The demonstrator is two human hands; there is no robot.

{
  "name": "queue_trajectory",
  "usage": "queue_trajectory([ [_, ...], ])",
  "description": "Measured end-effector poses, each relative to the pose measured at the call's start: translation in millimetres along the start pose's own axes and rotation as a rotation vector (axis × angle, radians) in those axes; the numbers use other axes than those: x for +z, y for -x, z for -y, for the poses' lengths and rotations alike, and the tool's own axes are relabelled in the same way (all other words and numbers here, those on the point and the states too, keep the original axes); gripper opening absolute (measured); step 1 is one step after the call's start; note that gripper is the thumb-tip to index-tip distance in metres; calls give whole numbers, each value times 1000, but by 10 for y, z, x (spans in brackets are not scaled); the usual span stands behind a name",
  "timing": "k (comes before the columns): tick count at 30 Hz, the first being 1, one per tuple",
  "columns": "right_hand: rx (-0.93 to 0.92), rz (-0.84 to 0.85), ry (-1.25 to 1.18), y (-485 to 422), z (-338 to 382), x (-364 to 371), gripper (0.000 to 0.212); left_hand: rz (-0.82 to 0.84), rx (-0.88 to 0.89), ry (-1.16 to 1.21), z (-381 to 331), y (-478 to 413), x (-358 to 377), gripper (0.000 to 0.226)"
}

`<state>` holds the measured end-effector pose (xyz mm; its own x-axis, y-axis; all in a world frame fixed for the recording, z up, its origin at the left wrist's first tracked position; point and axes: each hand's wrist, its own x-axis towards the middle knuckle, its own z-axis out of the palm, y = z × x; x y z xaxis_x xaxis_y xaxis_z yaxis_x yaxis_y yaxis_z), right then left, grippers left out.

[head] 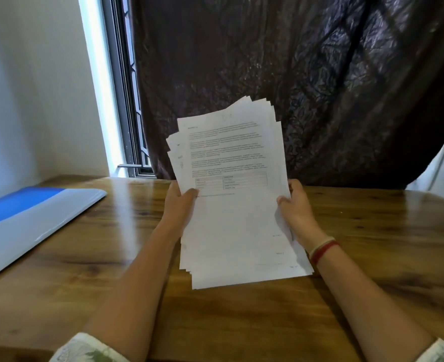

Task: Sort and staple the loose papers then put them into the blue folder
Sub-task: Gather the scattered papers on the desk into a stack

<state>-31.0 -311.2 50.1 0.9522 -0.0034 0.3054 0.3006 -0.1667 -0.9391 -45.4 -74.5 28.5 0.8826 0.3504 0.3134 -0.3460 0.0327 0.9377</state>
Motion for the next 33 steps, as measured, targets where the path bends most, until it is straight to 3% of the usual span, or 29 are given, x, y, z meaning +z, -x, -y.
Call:
queue_trajectory([
  [5, -111, -3, -32, 65, 4, 54, 22, 19, 20, -18, -99, 48, 10, 66],
  [10, -118, -60, -35, 89, -18, 74, 23, 51, -76, -49, -166, 67, -14, 70],
  [14, -120, -72, -19, 136, -15, 93, 23, 59, -56, -100, -102, 95, -7, 68],
  [17, -196, -57, 51, 135, 14, 85, 20, -27, 61, -204, -111, 102, 73, 60],
  [20, -255, -42, 85, 132, 74, 108, 20, -119, 327, -352, -212, 162, 158, 58],
  [26, -383, -204, -53, 134, 240, 142, 20, -261, 756, -429, -415, 302, 306, 58],
  [30, -448, -283, -98, 159, 247, 198, 26, -270, 896, -420, -555, 425, 396, 49],
  [33, -397, -248, -128, 161, 221, 209, 29, -242, 854, -449, -547, 415, 387, 54],
])
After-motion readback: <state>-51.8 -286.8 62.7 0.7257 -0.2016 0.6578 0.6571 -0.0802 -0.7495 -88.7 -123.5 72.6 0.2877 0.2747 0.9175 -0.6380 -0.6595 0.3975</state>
